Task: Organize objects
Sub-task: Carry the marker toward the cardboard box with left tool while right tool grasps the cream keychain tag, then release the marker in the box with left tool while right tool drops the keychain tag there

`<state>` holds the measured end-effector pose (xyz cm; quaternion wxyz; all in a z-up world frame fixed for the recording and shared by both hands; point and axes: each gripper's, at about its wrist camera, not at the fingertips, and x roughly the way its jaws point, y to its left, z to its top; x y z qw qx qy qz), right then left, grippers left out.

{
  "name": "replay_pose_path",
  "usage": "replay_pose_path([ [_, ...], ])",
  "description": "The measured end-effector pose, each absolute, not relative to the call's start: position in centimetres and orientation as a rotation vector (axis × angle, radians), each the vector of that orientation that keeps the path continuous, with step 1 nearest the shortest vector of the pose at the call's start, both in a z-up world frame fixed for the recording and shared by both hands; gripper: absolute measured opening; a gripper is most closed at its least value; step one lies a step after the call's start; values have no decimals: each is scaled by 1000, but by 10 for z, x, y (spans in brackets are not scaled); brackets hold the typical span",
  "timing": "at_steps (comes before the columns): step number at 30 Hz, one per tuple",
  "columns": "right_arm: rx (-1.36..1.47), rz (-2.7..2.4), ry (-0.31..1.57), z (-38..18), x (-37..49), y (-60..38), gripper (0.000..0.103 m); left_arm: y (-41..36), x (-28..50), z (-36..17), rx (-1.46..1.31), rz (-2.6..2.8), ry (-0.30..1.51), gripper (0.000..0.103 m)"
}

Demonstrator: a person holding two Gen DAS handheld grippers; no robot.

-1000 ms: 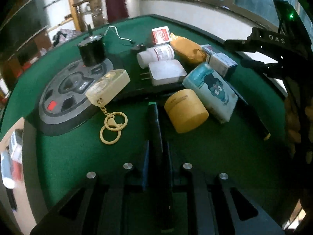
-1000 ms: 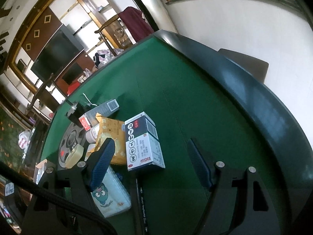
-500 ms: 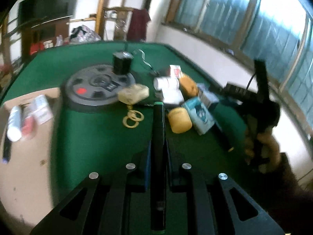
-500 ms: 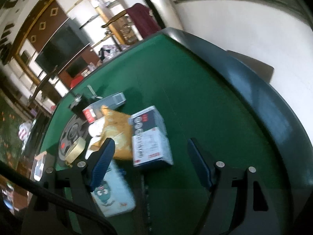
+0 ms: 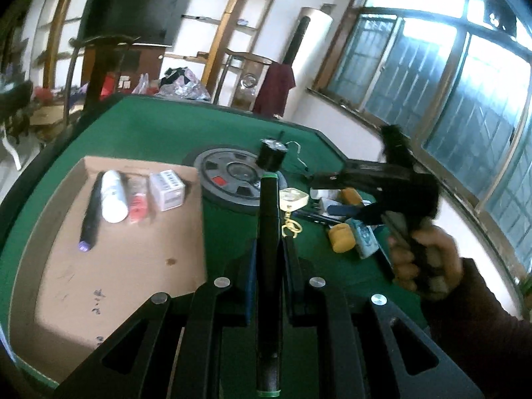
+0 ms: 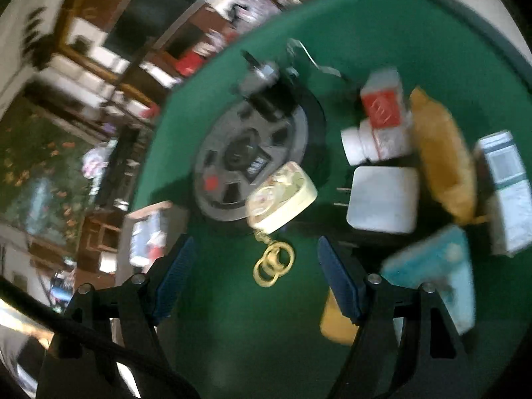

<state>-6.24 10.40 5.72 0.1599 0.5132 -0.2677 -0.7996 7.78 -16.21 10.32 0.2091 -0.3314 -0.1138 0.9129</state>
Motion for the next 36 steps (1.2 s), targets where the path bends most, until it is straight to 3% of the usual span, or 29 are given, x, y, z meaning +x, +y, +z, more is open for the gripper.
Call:
replay_pose_path([
  [3,1518,-2321,-790,46,-82,96,76,-187,78,98,-915,2555,-368,12],
  [10,1637,-2434,-605,43,-112,60,76,-231,74,86,-906,2598,-450,12],
  [16,1706,-2543,-317,35,-115,16,74,-255,77,74,-914,2615,-502,12],
  [17,1705,-2578,-249,34,-114,10,71,-258,77,73,-918,2615,-509,12],
  [19,1691,-2639,-177,35,-112,10,45,-263,78,70,-927,2619,-521,12],
  [20,1673,-2656,-159,34,-111,11,45,-264,79,70,-929,2625,-521,12],
  [27,1567,-2542,-386,51,-89,40,45,-278,78,69,-981,2669,-510,12],
  [36,1362,-2276,-463,103,-41,1,46,-276,31,67,-1199,2749,-343,12],
])
